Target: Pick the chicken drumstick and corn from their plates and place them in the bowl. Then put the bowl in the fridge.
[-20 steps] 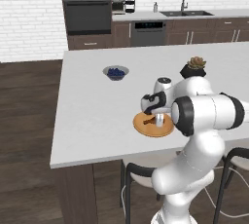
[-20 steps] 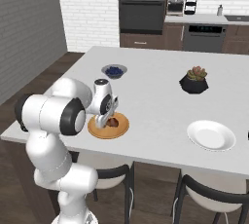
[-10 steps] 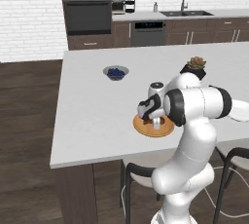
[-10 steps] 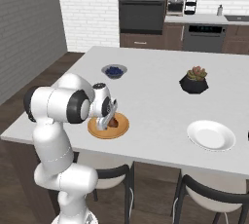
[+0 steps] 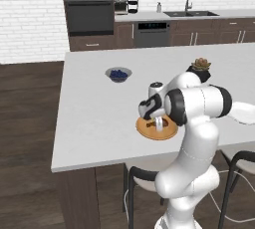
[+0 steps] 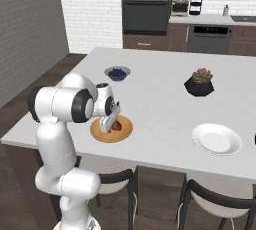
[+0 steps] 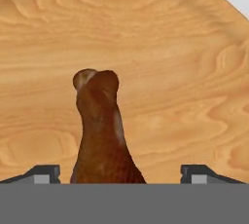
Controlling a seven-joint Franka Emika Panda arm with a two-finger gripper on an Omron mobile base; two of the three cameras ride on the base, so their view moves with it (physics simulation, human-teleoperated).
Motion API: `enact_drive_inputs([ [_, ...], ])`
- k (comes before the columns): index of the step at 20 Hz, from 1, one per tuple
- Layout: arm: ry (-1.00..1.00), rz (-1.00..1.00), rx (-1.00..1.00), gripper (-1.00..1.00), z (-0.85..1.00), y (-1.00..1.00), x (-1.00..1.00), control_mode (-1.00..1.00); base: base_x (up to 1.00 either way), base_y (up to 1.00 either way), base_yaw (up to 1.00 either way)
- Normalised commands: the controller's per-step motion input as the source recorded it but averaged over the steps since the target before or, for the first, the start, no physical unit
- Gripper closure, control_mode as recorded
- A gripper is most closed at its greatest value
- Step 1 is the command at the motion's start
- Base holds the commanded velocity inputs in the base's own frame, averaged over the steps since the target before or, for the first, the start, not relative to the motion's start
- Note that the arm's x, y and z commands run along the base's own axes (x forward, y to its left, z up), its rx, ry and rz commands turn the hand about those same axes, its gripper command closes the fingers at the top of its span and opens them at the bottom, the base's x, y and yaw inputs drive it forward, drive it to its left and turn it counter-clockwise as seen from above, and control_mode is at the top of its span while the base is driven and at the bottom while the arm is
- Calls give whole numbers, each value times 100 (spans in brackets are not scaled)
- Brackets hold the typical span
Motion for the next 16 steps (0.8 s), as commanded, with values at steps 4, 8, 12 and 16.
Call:
enact_drive_inputs([
  [4,-1,16,0,100,-68,-10,-5,-100,0,0,0],
  [8,-11,13,0,100,-66,-23,-55,-100,0,0,0],
  [12,-19,4,0,100,-29,-39,-69,-100,0,0,0],
  [16,-14,0,0,100,22,-21,-39,-100,0,0,0],
])
